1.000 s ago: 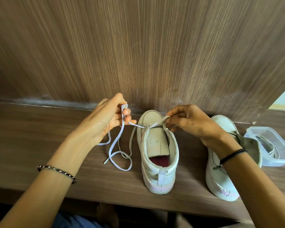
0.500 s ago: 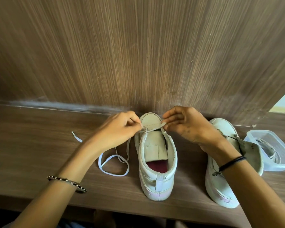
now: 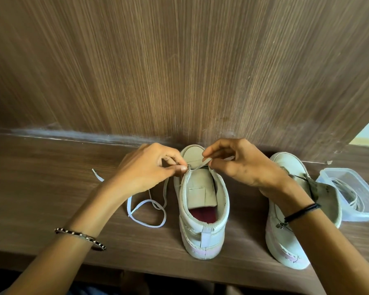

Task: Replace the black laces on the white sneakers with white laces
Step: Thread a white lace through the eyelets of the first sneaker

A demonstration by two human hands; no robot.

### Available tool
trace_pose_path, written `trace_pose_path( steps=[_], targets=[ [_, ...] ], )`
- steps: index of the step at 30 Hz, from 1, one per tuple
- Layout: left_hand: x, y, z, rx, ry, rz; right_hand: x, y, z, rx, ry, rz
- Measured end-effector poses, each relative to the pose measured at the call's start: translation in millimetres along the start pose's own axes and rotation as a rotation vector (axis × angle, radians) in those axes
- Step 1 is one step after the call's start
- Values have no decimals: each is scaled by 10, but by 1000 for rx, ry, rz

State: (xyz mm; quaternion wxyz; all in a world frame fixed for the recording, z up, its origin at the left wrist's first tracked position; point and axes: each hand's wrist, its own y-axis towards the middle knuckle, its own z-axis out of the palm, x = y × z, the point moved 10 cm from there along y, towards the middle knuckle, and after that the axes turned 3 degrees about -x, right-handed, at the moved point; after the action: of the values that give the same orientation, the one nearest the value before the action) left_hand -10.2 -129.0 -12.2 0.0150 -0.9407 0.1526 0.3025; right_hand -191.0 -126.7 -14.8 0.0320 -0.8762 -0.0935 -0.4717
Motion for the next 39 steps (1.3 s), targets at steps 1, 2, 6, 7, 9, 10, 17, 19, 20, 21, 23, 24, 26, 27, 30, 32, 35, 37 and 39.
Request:
trace_pose_path(
  steps=[1, 2, 6, 7, 9, 10, 17, 19, 20, 21, 23, 24, 26, 27, 30, 32, 35, 37, 39],
  targets=[
    [-7, -9, -16, -11, 21, 4, 12, -6, 23, 17, -11, 2],
    [-17, -15, -28, -22, 48, 13, 23, -11, 43, 34, -27, 3],
    [-93, -38, -67, -71, 158, 70, 88, -40, 105, 78, -113, -25],
    [-104, -40, -69, -78, 184, 75, 121, -49, 123, 90, -132, -39],
    [-121, -36, -47, -76, 220, 81, 179, -56, 156, 107, -158, -60],
    [-130, -35, -27, -71, 230, 85, 208, -55, 169, 110, -174, -70],
    [53, -15, 187, 29, 176, -15, 406, -38, 278, 88, -362, -172],
    [70, 8, 248, 39, 39, -30, 439, -34, 292, 77, -404, -194],
    [71, 14, 266, 44, -15, -37, 452, -35, 289, 69, -412, -198],
    [74, 14, 277, 50, -49, -41, 463, -39, 281, 58, -415, -199],
    [88, 9, 289, 69, -114, -39, 464, -40, 269, 32, -433, -198],
    [99, 4, 288, 82, -166, -36, 456, -35, 272, 22, -449, -200],
    [102, -15, 274, 107, -282, -29, 430, -16, 289, 12, -470, -193],
    [95, -21, 255, 107, -312, -20, 410, -7, 293, 17, -463, -175],
    [81, -17, 179, 59, -322, -1, 378, 12, 303, 40, -419, -128],
    [72, -12, 148, 25, -320, -6, 330, 37, 318, 59, -409, -87],
    [38, -13, 128, -22, -291, -17, 239, 73, 371, 107, -406, -28],
    [49, -7, 145, -53, -269, -64, 206, 69, 407, 144, -421, 1],
    [135, -8, 212, -77, -293, -194, 171, 50, 441, 182, -446, 36]
  ],
)
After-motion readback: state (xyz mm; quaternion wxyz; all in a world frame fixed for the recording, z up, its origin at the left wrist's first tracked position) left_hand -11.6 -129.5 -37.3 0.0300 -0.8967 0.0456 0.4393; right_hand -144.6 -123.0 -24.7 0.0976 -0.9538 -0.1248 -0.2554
